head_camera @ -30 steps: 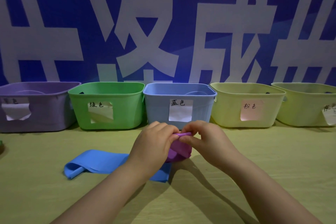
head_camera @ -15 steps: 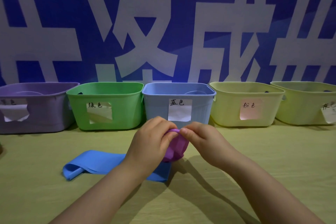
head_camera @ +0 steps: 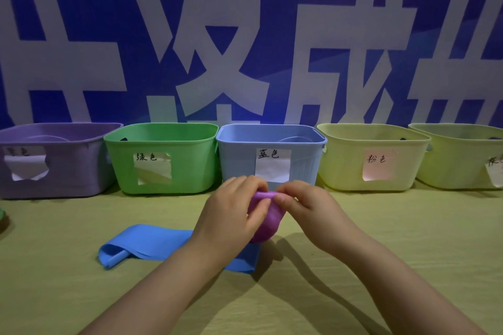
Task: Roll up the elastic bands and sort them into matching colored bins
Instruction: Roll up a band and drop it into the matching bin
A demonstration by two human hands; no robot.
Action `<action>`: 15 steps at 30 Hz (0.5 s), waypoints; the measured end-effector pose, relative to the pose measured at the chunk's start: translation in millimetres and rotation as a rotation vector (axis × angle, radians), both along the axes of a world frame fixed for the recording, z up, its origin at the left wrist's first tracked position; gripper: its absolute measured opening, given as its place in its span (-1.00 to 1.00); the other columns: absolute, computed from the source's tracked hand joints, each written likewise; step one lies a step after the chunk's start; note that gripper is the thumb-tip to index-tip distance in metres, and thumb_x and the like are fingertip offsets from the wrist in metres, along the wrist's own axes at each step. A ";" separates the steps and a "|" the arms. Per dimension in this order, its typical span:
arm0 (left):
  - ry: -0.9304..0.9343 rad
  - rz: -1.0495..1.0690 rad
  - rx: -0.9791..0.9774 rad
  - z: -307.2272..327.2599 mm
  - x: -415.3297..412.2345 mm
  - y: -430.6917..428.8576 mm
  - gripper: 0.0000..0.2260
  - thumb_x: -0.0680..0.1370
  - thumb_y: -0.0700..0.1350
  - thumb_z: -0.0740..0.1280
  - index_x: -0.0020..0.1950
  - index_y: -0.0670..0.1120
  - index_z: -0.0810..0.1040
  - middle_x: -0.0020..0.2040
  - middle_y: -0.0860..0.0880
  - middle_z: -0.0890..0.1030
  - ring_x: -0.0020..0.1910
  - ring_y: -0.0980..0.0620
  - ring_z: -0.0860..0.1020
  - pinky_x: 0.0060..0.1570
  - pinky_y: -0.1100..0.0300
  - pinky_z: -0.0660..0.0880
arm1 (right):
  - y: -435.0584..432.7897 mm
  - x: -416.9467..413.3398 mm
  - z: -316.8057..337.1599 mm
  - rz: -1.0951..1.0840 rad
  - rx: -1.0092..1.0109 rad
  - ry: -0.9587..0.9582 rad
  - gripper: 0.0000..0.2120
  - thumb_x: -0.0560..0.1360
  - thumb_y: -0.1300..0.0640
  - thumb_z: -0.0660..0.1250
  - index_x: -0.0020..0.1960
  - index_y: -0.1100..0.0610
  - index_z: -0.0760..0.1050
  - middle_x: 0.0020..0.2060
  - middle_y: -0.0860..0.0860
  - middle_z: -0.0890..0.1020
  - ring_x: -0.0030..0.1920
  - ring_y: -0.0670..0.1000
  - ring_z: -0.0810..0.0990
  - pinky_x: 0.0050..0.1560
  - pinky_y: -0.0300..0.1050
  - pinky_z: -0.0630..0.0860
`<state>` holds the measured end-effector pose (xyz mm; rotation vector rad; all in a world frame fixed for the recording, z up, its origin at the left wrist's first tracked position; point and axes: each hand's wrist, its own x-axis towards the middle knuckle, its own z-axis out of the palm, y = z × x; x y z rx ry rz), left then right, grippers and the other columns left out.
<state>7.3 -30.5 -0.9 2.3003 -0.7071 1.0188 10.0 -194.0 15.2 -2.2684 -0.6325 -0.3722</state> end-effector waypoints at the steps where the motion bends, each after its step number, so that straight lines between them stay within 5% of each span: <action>1: -0.003 0.002 -0.010 0.7 0.7 0.4 -0.80 0.49 0.04 0.17 -0.12 -0.04 0.49 -0.24 0.13 0.45 -0.25 0.14 0.38 -0.24 0.37 0.25 | 0.1 0.2 -0.1 0.009 0.011 0.027 -0.79 0.57 0.04 0.17 -0.24 -0.08 0.42 -0.29 -0.12 0.50 -0.24 -0.17 0.43 -0.20 -0.24 0.33; 8: 0.050 0.017 -0.050 0.9 2.8 2.7 -0.67 0.52 0.10 0.07 -0.14 -0.07 0.51 -0.25 0.09 0.44 -0.25 0.05 0.42 -0.28 0.28 0.23 | 3.4 -0.3 -1.3 -0.010 0.081 -0.025 -0.91 0.46 0.03 0.35 -0.06 -0.12 0.50 -0.19 -0.17 0.58 -0.14 -0.21 0.51 -0.10 -0.28 0.44; 11: 0.083 0.010 -0.063 1.0 1.5 2.0 -0.62 0.50 0.17 0.03 -0.14 -0.06 0.50 -0.26 0.12 0.42 -0.25 0.06 0.41 -0.29 0.31 0.21 | 3.2 -1.7 -0.8 -0.031 0.038 -0.084 -0.85 0.49 0.08 0.32 -0.20 -0.15 0.45 -0.30 -0.16 0.55 -0.21 -0.20 0.47 -0.21 -0.32 0.36; 15: 0.108 -0.040 -0.085 -0.4 0.8 0.1 -0.64 0.46 0.18 0.18 0.00 -0.06 0.53 -0.12 0.15 0.47 -0.15 0.17 0.42 -0.13 0.44 0.31 | 0.7 -2.2 -0.2 -0.029 -0.036 -0.065 -0.85 0.55 0.03 0.22 -0.11 0.03 0.53 -0.26 -0.08 0.55 -0.22 -0.12 0.46 -0.20 -0.22 0.34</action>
